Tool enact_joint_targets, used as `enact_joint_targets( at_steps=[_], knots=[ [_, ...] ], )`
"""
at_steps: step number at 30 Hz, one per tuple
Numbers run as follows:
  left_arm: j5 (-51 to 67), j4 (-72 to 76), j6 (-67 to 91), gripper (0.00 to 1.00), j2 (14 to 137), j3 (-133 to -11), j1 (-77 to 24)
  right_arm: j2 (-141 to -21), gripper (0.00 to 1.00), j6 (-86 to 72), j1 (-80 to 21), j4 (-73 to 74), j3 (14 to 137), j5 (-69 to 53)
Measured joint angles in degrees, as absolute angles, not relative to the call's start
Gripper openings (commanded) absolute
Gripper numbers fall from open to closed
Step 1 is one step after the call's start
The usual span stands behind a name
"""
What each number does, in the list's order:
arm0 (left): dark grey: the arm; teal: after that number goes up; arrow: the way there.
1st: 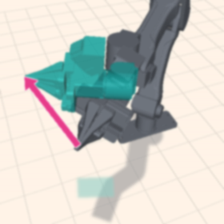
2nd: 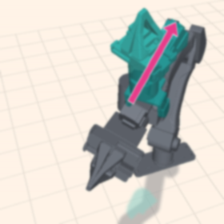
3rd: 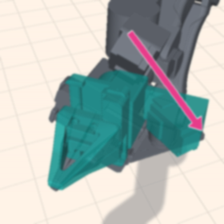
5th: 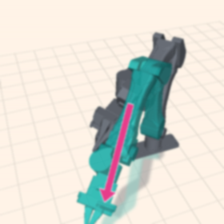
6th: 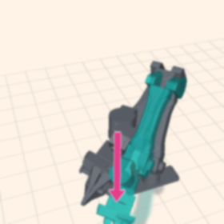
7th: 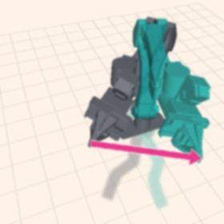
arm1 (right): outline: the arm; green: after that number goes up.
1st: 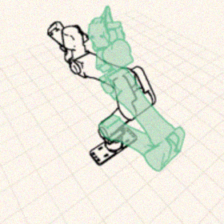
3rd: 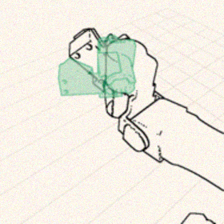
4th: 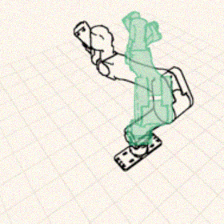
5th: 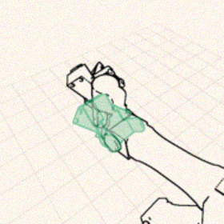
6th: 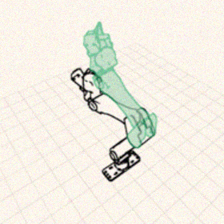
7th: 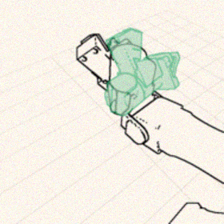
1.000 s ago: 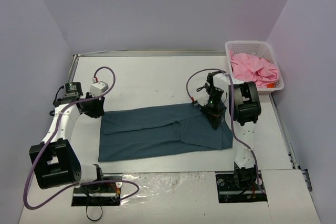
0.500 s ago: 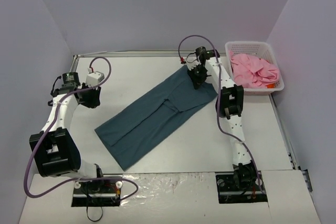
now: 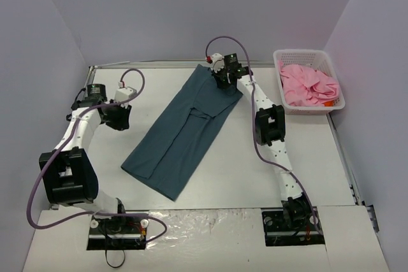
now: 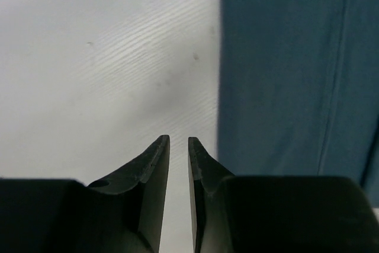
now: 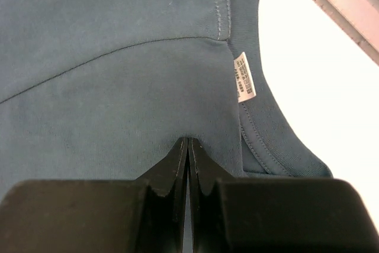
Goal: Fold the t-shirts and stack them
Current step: Rotate the tshirt 90 degrees
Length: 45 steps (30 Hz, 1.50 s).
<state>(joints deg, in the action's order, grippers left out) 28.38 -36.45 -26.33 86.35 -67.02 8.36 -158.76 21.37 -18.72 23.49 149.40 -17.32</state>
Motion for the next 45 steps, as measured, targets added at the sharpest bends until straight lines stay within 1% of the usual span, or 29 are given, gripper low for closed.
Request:
enact_joint_targets(
  at_steps=[6,10,16,23,28,39,45],
  knots=[
    [28.1,-40.3,-31.1,0.06,88.5,-67.0,-2.7,-159.1,0.00,20.4,-18.5,21.5,149.4,-17.2],
    [27.4,-41.8,-33.6,0.02,91.5,-67.0,-7.7,-159.1,0.00,20.0,-18.5,21.2,149.3,-17.0],
    [25.1,-42.5,-36.1,0.02,97.3,-67.0,-9.4,-159.1,0.00,19.5,-18.3,19.0,147.9,-16.4],
    [25.0,-44.3,-38.5,0.02,101.8,-67.0,-11.2,-159.0,0.00,18.4,-18.0,18.1,147.3,-16.5],
    [24.9,-45.9,-40.4,0.02,103.6,-67.2,-13.9,-159.0,0.04,16.9,-18.0,18.0,147.3,-16.3],
    [23.7,-52.1,-42.3,0.02,107.9,-71.8,-21.3,-159.0,0.07,13.2,-17.7,17.7,147.3,-15.5],
    [23.4,-55.3,-41.5,0.02,110.5,-74.7,-30.4,-159.1,0.08,12.2,-17.6,18.0,147.8,-14.7]
  ],
)
